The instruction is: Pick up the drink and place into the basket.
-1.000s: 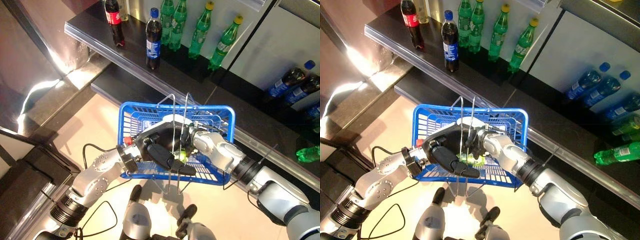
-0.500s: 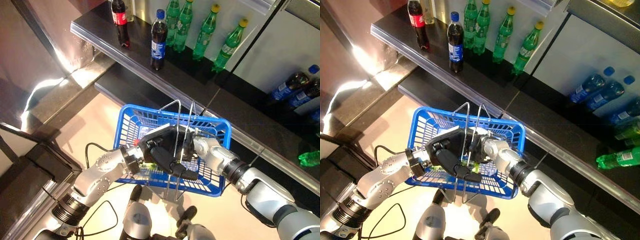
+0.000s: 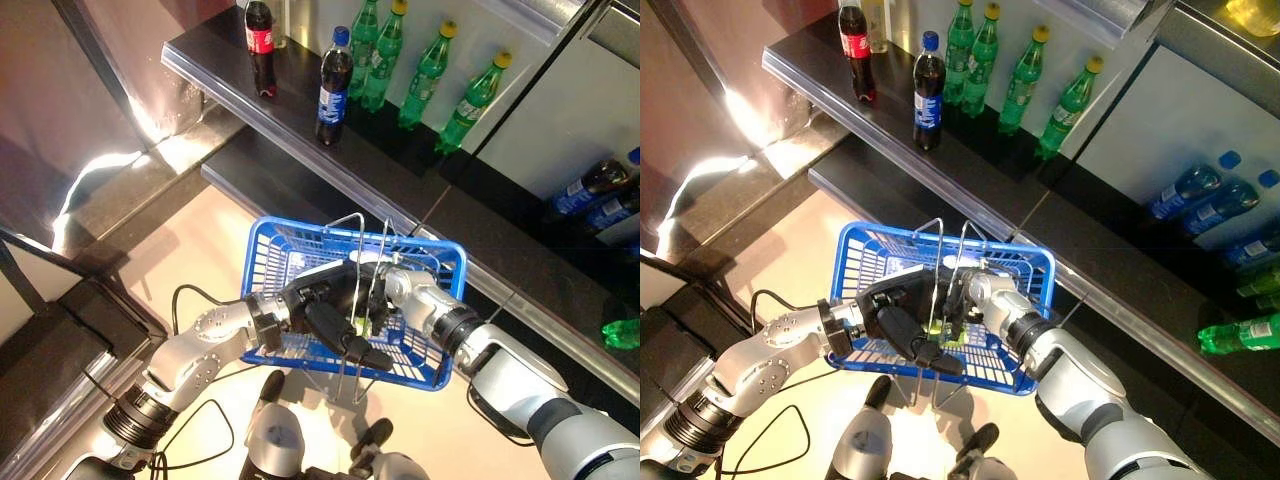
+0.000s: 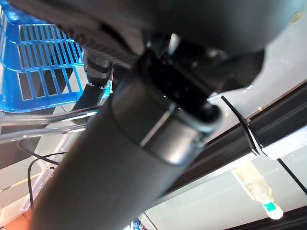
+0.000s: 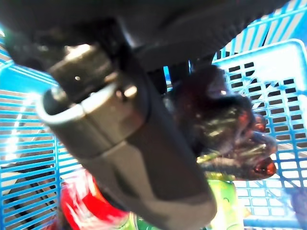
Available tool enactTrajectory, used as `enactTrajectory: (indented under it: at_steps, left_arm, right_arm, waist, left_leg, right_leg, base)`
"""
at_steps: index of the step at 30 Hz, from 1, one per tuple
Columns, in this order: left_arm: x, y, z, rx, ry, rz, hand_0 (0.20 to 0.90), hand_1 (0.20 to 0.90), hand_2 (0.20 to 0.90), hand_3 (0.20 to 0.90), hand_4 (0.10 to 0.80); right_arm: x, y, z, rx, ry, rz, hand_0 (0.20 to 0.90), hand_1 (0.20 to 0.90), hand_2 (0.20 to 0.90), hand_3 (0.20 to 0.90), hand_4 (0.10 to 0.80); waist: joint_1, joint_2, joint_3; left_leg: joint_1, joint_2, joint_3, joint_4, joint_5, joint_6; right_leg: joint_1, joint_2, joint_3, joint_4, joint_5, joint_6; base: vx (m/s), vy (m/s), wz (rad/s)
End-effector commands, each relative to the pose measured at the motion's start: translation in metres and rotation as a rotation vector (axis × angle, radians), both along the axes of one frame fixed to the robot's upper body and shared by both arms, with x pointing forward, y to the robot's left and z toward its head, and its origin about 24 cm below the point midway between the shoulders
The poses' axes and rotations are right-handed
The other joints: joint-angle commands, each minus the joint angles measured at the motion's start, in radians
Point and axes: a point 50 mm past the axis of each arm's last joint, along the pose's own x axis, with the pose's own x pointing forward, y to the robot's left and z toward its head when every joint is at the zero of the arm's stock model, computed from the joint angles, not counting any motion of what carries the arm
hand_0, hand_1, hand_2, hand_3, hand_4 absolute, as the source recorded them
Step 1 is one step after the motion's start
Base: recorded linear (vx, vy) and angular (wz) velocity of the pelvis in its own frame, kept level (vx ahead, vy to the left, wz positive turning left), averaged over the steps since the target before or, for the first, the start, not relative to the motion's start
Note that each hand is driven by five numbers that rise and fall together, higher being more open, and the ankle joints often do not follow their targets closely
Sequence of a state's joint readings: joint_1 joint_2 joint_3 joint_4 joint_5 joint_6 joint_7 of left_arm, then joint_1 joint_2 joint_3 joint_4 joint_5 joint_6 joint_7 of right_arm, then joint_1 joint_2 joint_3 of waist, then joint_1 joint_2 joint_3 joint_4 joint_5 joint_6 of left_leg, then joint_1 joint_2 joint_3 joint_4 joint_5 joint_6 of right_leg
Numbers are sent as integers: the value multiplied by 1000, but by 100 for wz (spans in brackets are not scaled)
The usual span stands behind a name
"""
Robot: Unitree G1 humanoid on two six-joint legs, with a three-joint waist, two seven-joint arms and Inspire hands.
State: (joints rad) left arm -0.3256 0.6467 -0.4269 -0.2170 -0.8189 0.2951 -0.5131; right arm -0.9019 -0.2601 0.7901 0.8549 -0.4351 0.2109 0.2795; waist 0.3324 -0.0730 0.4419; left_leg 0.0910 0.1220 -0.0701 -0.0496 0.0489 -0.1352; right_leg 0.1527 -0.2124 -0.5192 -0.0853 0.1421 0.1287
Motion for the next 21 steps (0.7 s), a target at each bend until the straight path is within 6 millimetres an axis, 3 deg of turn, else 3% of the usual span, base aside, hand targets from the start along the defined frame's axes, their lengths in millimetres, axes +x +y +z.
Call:
enactTrajectory:
  at_steps: [1, 13, 21]
  left_arm:
    - [-69, -73, 126, -696, -489, -594, 300, 300, 300, 200, 100]
    - [-66, -72, 127, -709, -483, -544, 300, 300, 300, 200, 100]
    - [-50, -55, 121, -721, -473, -355, 300, 300, 300, 200, 100]
  right_arm:
    - [-6, 9, -23, -81, 57, -8, 900, 900, 900, 900, 800]
    - [-6, 9, -24, -45, 82, -29, 900, 900, 900, 900, 800]
    - [-10, 7, -19, 27, 67, -27, 900, 900, 900, 900, 800]
  waist:
    - [17, -9, -416]
    - [14, -7, -415]
    - [-7, -5, -413]
  left_leg:
    - [-82, -62, 11, -38, 37, 42]
    - [-78, -61, 14, -38, 37, 42]
    - [-76, -62, 22, -38, 35, 45]
  right_leg:
    - [104, -6, -19, 8, -95, 39]
    - [102, -7, -19, 11, -96, 38]
    - [96, -9, -9, 9, -91, 40]
  base:
    - [0, 0, 0]
    - [0, 0, 0]
    - [0, 0, 0]
